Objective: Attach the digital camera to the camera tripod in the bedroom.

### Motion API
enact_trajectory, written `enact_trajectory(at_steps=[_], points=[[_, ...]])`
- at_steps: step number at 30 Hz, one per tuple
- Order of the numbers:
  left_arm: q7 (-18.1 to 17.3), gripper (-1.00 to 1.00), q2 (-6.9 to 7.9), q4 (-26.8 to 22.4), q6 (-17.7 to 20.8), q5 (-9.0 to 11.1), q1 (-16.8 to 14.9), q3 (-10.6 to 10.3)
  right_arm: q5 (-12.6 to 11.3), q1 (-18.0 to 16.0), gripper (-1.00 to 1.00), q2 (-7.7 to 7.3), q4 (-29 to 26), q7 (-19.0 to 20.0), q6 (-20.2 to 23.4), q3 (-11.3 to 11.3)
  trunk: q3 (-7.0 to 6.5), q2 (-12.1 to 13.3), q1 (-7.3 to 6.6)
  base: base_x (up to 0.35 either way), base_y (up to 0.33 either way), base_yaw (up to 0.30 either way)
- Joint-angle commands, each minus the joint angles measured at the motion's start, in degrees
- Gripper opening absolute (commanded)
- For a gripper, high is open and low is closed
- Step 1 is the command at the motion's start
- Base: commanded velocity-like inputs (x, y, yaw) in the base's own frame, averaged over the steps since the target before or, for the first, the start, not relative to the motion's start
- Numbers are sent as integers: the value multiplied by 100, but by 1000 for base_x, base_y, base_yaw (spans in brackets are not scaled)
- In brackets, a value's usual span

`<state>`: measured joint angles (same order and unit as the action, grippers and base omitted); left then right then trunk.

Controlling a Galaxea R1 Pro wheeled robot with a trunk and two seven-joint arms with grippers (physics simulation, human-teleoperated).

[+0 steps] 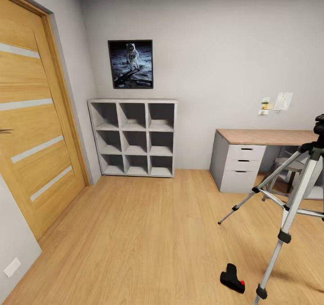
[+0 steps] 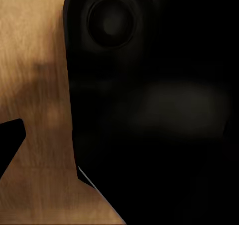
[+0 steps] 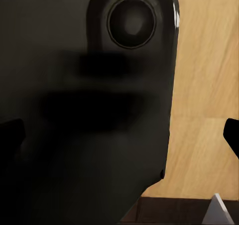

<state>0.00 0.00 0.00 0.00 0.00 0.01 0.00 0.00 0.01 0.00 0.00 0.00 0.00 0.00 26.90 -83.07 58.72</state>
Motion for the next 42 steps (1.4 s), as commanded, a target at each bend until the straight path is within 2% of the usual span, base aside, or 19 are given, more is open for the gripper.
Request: enact_trajectory(at_steps=[1, 4, 12, 20, 32, 39, 42], points=[[0, 100, 0, 0, 0, 0, -1, 0, 0, -1, 100, 0, 0, 0, 0, 0, 3, -1, 0, 0, 0, 0], [-38, 100, -87, -93, 45, 9, -63, 18, -27, -76, 100, -98, -28, 28, -23, 15, 3, -1, 0, 0, 0, 0], [-50, 100, -108, -123, 44, 9, -83, 16, -31, -46, 100, -234, -87, 64, -208, 17, 3, -1, 0, 0, 0, 0], [-46, 100, -113, -130, 46, 9, -88, 13, -40, -38, 100, -251, -103, 72, -465, 0, 3, -1, 0, 0, 0, -47], [-43, 100, -106, -132, 48, 9, -89, 18, -52, -34, 100, -255, -97, 79, -850, -8, 3, -1, 0, 0, 0, -255], [-37, 100, -20, -132, 50, 9, -89, 32, -52, -34, 100, -255, -97, 79, -1075, -8, 3, -1, 0, 0, 0, -297], [-43, 100, 13, -132, 51, 9, -89, 27, -51, -35, 100, -255, -97, 79, -1171, -8, 3, -1, 0, 0, 0, -15]])
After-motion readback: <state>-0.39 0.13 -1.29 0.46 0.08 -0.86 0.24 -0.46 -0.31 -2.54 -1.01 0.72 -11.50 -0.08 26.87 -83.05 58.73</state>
